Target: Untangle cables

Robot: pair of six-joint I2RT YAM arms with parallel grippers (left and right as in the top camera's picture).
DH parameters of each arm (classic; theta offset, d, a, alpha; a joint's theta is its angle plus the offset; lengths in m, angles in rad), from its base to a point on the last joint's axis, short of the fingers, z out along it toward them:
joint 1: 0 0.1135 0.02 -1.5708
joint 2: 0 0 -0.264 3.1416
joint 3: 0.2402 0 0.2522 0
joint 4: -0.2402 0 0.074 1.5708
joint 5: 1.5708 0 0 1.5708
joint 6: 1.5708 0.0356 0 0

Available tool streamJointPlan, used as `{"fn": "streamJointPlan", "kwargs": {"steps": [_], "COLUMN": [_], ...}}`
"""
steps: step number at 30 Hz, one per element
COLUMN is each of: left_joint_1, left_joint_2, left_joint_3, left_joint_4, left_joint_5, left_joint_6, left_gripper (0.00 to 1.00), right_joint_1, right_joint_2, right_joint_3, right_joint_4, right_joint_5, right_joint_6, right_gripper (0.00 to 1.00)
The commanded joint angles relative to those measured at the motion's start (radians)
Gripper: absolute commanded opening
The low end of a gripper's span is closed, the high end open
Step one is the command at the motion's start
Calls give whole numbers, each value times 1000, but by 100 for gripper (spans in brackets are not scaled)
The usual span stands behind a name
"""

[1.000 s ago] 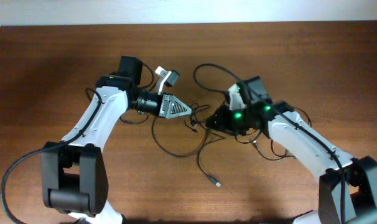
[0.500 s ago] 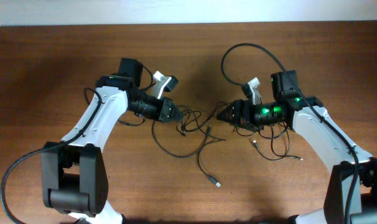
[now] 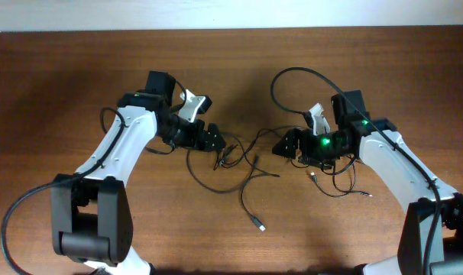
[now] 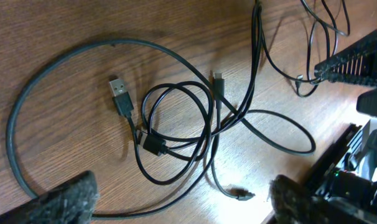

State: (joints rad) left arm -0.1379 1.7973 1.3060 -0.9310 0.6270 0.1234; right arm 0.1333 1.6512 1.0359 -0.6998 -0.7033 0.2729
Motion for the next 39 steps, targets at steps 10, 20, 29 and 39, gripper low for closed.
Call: {"fn": "streamJointPlan", "kwargs": {"steps": [10, 20, 29, 39], "left_joint_1": [1, 1, 1, 1], "left_joint_2": [-12, -12, -12, -12], "left_joint_3": [2, 2, 2, 2], "left_joint_4": [39, 39, 40, 39], "left_joint_5": [-7, -7, -7, -7], "left_joint_6": [4, 4, 4, 4], "left_gripper": [99, 99, 99, 99], "right_joint_1": [-3, -3, -3, -3], "right_joint_2": [-8, -8, -8, -8], "right_joint_3": [2, 2, 2, 2], "right_joint_4": [0, 0, 0, 0], "right_joint_5": [9, 9, 9, 9], "right_joint_6": [-11, -11, -11, -11], "right_gripper": [98, 98, 99, 99]}}
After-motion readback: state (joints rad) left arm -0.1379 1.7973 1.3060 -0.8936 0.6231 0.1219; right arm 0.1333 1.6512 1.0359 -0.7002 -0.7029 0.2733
